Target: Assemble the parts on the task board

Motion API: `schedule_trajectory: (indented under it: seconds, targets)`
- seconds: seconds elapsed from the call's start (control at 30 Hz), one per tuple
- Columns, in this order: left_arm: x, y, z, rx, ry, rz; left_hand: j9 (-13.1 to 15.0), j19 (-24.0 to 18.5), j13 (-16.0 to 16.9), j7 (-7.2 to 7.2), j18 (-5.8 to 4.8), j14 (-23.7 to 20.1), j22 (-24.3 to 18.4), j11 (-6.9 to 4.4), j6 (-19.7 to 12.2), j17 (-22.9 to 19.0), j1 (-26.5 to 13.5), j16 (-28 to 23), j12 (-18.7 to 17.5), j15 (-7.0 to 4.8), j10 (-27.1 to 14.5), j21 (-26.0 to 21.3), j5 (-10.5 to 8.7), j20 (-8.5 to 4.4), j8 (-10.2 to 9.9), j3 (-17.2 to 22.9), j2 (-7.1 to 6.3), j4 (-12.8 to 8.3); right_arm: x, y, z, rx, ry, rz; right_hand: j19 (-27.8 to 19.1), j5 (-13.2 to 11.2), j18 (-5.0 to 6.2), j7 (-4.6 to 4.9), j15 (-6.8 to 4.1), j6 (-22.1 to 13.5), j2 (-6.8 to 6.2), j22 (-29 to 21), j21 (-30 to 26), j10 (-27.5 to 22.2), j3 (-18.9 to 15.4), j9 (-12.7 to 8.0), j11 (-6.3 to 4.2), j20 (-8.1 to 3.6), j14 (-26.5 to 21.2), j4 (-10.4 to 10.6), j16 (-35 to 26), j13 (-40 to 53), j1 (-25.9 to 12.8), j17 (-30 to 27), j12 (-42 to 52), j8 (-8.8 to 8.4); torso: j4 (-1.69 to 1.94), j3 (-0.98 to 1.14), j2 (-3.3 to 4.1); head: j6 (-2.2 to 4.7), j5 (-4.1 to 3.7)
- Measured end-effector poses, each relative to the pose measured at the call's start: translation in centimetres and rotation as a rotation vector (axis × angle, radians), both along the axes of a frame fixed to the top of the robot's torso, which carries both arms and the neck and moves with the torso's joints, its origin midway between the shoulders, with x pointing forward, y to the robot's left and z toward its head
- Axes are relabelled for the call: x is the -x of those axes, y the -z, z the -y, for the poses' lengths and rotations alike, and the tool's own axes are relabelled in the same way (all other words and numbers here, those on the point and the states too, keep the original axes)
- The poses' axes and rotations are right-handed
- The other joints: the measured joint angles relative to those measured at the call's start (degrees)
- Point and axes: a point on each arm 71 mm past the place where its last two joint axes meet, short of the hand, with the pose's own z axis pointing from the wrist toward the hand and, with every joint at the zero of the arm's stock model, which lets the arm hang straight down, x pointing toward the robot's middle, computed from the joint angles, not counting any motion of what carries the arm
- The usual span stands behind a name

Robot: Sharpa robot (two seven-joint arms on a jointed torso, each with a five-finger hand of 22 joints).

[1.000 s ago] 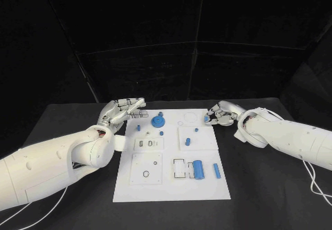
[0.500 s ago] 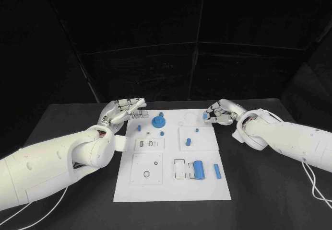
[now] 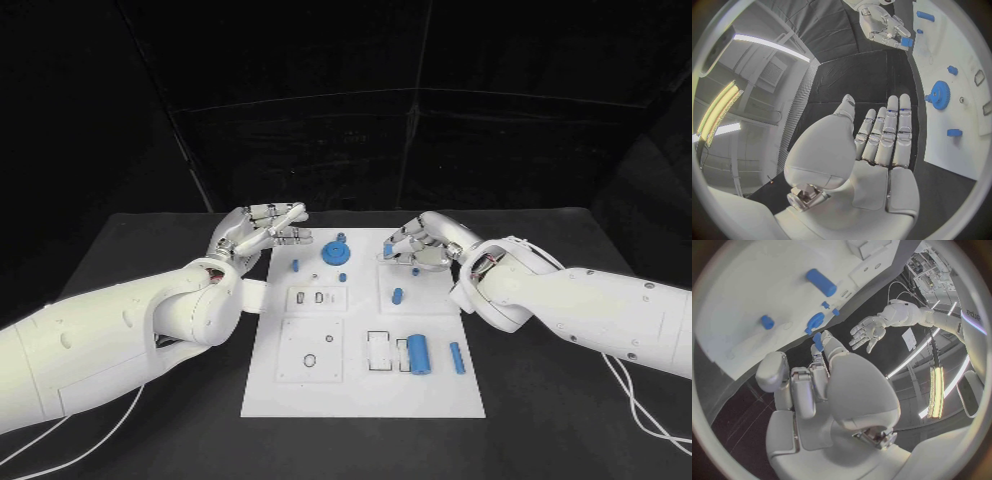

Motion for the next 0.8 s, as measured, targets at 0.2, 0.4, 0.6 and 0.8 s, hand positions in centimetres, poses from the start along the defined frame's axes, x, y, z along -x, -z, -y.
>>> schedule_trajectory:
  seconds: [0.2, 0.4, 0.6, 0.8]
  targets:
    - [-0.2, -0.2, -0.2, -0.003, -0.007, 0.005, 0.0, 0.0, 0.0, 0.0, 0.0, 0.0, 0.0, 0.0, 0.0, 0.0, 0.0, 0.0, 0.0, 0.0, 0.0, 0.0, 0.0, 0.0, 0.0, 0.0, 0.0, 0.0, 0.5, -0.1, -4.9, 0.013, -0.056, 0.004, 0.0, 0.0, 0.0, -0.04, 0.0, 0.0, 0.23, 0.0, 0.0, 0.1, 0.0, 0.0, -0.09, 0.0, 0.0, 0.0, 0.0, 0.0, -0.2, 0.0, 0.0, 0.0, 0.19, -0.14, -0.13, -0.34, 0.92]
    - [-0.5, -0.3, -0.5, -0.006, -0.014, 0.009, 0.0, 0.0, 0.0, 0.0, 0.0, 0.0, 0.0, 0.0, 0.0, 0.0, 0.0, 0.0, 0.0, 0.0, 0.0, 0.0, 0.0, 0.0, 0.0, 0.0, 0.0, 0.0, 0.8, -0.2, -8.4, 0.054, -0.101, 0.032, 0.0, 0.0, 0.0, -0.15, 0.01, -0.2, 0.26, 0.0, 0.0, 0.1, 0.0, 0.0, -0.11, 0.0, 0.0, 0.0, 0.0, 0.0, -0.3, 0.0, 0.0, 0.0, 0.27, -0.2, -0.14, -0.5, 1.61]
    - [-0.7, -0.3, -0.7, -0.01, -0.021, 0.011, 0.0, 0.0, 0.0, 0.0, 0.0, 0.0, 0.0, 0.0, 0.0, 0.0, 0.0, 0.0, 0.0, 0.0, 0.0, 0.0, 0.0, 0.0, 0.0, 0.0, 0.0, 0.0, 1.1, 0.0, -10.7, 0.109, -0.13, 0.06, 0.0, 1.1, 0.0, -0.11, 0.01, -0.1, -1.19, -0.1, 0.0, 0.6, 0.5, 0.0, -0.61, 0.0, 0.0, 0.4, 0.0, -1.0, -1.8, 0.0, -0.3, 0.01, 0.26, -0.2, -0.14, -0.89, 2.14]
    - [-0.8, -0.4, -0.7, -0.011, -0.023, 0.013, 0.0, 0.0, 0.0, 0.0, 0.0, 0.0, 0.0, 0.0, 0.0, 0.0, 0.0, 0.0, 0.0, 0.0, 0.0, 0.0, 0.0, 0.0, 0.0, 0.0, 0.0, 0.0, 1.4, 0.5, -11.7, 0.161, -0.141, 0.074, 0.0, 1.3, 0.0, -0.08, 0.01, -0.1, -1.63, -0.2, 0.0, 1.1, 0.7, 0.0, -1.13, 0.0, 0.0, 0.7, 0.0, -0.8, -2.2, 0.0, -0.5, 0.05, 0.1, -0.12, -0.11, -1.24, 2.47]
